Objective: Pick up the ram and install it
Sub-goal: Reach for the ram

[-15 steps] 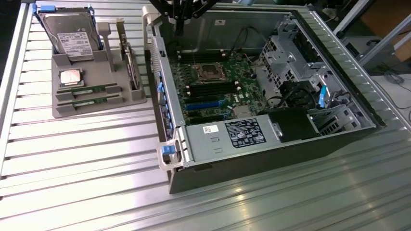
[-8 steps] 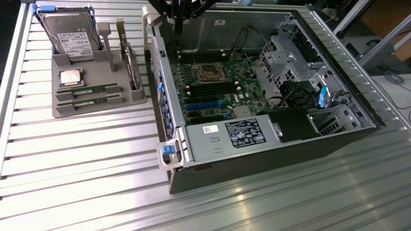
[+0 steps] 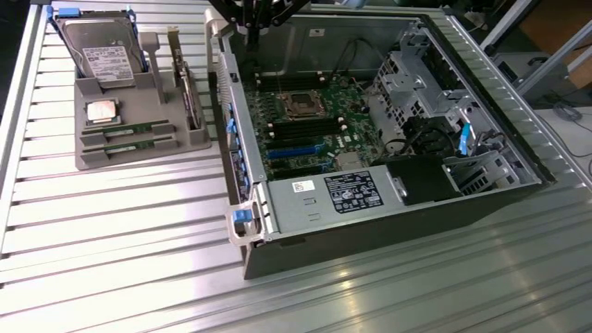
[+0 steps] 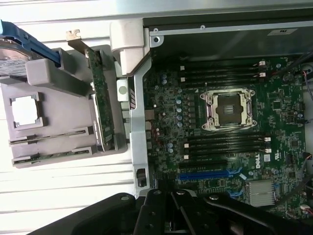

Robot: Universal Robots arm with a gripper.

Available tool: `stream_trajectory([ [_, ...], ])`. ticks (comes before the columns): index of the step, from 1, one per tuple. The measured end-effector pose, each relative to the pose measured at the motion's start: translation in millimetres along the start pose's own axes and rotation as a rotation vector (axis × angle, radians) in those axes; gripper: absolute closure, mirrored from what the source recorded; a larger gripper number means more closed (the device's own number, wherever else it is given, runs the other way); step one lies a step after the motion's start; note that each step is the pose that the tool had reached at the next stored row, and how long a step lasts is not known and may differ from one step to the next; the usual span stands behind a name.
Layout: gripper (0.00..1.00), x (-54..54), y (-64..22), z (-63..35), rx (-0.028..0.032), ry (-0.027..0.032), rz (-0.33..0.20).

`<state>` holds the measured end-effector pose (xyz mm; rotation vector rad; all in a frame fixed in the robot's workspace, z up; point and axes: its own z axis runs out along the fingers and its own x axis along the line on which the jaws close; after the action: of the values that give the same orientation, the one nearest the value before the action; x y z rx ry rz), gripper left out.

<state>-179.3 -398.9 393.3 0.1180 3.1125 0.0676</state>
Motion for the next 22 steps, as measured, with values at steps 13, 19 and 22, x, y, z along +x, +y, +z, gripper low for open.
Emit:
stream_trajectory([
  [13,0.90,9.0,-0.7,-0.2,0.0000,0.0000,0.000],
  [19,0.90,11.6,-0.9,-0.3,0.0000,0.0000,0.000],
  [22,0.90,12.5,-1.0,-0.4,0.0001,0.0001,0.000],
])
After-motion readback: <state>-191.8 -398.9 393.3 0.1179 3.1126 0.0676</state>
